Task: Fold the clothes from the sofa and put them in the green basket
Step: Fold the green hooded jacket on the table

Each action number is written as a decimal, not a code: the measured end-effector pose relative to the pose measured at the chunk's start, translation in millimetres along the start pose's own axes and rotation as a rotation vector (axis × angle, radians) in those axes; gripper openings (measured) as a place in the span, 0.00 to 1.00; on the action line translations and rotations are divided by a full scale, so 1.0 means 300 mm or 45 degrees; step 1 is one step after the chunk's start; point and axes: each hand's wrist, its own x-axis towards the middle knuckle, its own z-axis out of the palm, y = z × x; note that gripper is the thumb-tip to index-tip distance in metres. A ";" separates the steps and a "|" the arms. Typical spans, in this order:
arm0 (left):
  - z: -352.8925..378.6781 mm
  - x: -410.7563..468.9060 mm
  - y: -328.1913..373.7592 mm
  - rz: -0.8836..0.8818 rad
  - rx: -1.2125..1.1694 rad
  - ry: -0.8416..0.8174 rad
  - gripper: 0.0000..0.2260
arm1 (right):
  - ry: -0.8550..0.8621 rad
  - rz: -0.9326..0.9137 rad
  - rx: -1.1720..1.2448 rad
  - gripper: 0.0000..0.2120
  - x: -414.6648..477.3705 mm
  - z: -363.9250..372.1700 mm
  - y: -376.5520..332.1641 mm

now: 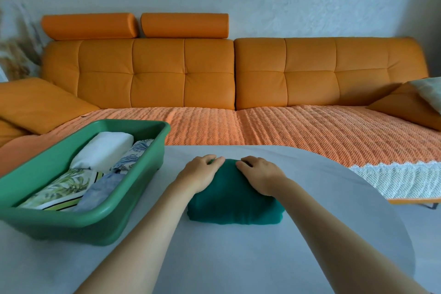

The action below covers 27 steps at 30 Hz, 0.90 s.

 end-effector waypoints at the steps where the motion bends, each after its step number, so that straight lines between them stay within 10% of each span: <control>1: -0.001 -0.017 0.003 0.041 0.179 0.164 0.24 | 0.000 0.011 0.001 0.32 -0.008 -0.003 -0.001; 6: 0.051 -0.175 -0.003 0.345 0.423 0.826 0.15 | -0.008 0.096 -0.154 0.33 -0.060 -0.019 0.001; 16: -0.010 -0.168 -0.059 0.189 0.569 0.507 0.23 | -0.165 0.169 -0.239 0.52 -0.125 -0.078 -0.029; 22: 0.013 -0.228 0.033 -0.316 0.222 0.257 0.34 | -0.366 0.380 0.601 0.58 -0.146 -0.040 -0.039; 27: 0.033 -0.221 0.005 -0.247 -0.224 0.145 0.35 | -0.231 0.377 0.817 0.49 -0.156 0.040 -0.053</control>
